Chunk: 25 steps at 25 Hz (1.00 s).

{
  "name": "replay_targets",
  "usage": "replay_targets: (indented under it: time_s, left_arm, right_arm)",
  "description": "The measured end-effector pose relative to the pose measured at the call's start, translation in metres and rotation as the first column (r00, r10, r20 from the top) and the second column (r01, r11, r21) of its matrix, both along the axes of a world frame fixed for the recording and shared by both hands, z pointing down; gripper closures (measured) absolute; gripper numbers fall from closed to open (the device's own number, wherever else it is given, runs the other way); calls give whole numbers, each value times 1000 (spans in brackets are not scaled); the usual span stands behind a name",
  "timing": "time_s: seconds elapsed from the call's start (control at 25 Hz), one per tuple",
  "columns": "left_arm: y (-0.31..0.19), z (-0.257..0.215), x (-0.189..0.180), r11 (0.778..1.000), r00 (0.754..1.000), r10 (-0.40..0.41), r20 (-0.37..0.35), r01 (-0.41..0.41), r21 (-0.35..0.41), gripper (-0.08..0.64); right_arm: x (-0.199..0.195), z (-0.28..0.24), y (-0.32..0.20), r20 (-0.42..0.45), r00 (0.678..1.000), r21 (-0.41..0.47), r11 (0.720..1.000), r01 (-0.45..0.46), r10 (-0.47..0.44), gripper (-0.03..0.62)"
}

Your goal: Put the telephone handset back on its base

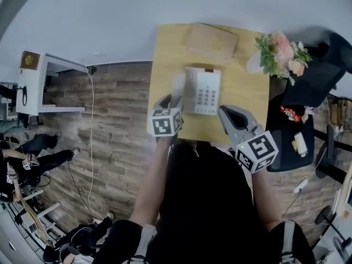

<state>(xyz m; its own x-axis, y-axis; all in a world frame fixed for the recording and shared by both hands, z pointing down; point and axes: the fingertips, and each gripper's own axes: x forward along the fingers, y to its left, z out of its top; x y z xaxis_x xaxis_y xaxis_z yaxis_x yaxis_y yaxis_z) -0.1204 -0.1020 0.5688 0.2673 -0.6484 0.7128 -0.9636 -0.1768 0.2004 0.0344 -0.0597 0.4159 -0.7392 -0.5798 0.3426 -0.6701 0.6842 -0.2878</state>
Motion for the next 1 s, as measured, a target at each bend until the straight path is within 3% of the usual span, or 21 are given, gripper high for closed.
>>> replay_targets:
  time_s: [1.0]
  left_arm:
    - [-13,28,33,999,999,27,-24,-28,-30,367]
  right_arm:
    - [27,9,10,-36,998,-17,998,-57,56,589]
